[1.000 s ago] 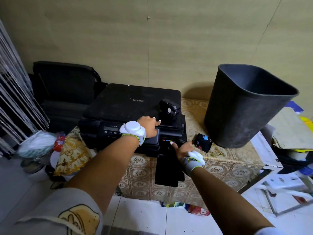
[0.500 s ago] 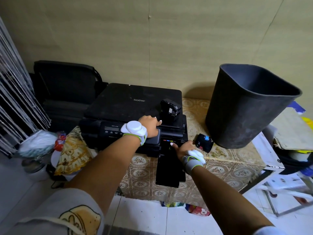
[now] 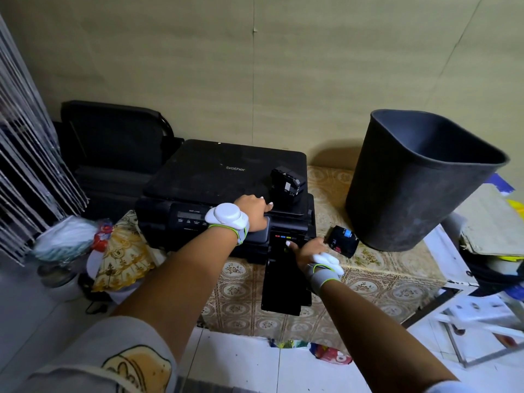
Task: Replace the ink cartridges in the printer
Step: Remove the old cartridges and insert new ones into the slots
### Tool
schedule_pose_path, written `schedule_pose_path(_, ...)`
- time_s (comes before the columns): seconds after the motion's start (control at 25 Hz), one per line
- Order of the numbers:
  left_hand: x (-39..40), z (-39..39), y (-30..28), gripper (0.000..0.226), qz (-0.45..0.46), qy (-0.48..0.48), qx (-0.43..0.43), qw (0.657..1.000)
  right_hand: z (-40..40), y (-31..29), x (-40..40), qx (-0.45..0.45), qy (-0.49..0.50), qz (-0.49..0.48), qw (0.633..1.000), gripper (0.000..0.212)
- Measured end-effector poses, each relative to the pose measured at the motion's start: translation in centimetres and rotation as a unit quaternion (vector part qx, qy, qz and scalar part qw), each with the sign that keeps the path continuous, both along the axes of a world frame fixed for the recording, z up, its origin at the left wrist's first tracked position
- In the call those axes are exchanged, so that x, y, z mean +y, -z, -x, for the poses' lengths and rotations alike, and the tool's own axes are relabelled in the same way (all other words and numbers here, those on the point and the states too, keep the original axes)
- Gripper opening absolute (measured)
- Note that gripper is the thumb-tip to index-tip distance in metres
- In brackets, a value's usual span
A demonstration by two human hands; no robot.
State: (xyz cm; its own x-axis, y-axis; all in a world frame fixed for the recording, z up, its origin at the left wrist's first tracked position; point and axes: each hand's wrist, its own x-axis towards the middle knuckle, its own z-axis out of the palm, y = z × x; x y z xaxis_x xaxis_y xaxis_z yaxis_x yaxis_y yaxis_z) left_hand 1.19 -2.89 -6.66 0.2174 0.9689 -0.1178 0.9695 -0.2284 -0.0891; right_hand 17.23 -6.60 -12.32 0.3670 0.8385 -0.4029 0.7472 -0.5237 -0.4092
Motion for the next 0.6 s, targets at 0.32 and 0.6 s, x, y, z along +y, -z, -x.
schedule_pose_path(0.32,0.3,0.1,0.2,0.055,0.0,-0.001,-0.01,1.0,-0.4,1.3,0.6,-0.004,-0.012,-0.008,1.0,0.077)
schedule_pose_path(0.6,0.4,0.0,0.3,0.053,-0.001,-0.008,-0.009,1.0,-0.7,1.5,-0.6,-0.052,-0.058,-0.049,0.996,0.073)
